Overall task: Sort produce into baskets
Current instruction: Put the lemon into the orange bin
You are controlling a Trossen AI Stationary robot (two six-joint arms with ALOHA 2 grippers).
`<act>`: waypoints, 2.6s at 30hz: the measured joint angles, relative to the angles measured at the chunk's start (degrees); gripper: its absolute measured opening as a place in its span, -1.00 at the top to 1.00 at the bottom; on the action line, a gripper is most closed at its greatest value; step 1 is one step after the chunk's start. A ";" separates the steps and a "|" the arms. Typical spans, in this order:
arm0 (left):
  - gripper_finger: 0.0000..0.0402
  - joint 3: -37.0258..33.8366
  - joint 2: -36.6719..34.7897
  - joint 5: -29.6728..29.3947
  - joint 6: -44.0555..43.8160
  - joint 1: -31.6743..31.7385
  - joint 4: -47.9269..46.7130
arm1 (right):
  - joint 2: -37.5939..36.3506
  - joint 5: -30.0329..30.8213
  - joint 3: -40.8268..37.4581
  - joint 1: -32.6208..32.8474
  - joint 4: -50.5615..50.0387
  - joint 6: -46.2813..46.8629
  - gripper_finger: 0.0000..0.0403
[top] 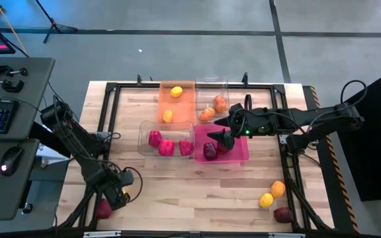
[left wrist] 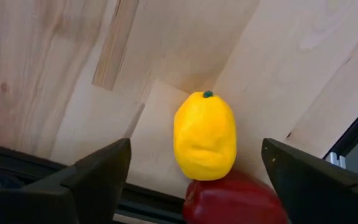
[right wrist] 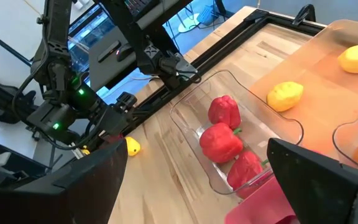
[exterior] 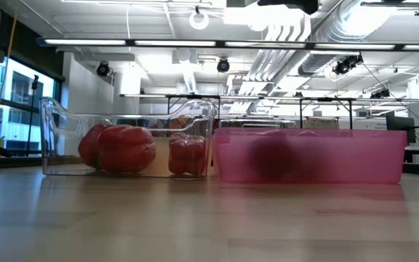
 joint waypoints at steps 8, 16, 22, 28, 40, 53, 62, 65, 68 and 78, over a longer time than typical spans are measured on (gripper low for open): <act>-0.77 0.07 0.69 -0.17 -3.84 -0.65 0.59 | 0.00 -0.61 0.00 -0.02 -0.01 -0.44 -0.87; -0.77 0.07 8.44 6.30 2.48 0.44 3.02 | 0.00 -0.63 0.00 -0.02 -0.03 -0.47 -0.87; -0.77 0.07 14.21 4.33 4.05 0.37 3.04 | 0.00 -0.63 0.00 -0.02 -0.03 -0.48 -0.87; -0.76 0.24 16.72 5.30 5.55 0.42 3.16 | 0.00 -0.62 0.00 -0.02 -0.03 -0.47 -0.87; 0.26 1.34 14.60 5.96 11.78 0.28 1.82 | 0.00 -0.62 0.00 -0.02 -1.38 -1.09 -0.87; 0.06 13.24 -12.96 -45.11 33.22 14.81 -0.33 | 0.00 -0.07 -0.02 -0.02 -2.83 -0.46 -0.87; 0.05 9.30 -20.03 -36.24 59.58 52.07 21.56 | 0.01 6.90 -0.02 -0.93 -2.88 -0.44 -0.87; 0.09 3.57 -17.27 -17.30 61.14 61.77 39.36 | 0.00 7.02 -0.02 -2.52 -4.63 -0.44 -0.87; 0.10 0.56 -11.09 -13.11 56.83 67.82 45.74 | 0.02 7.02 -0.02 -4.93 -8.69 0.78 -0.87; 0.05 9.46 6.47 -11.44 50.49 78.21 43.90 | 0.02 4.68 -0.02 -19.17 -25.58 -7.44 -0.87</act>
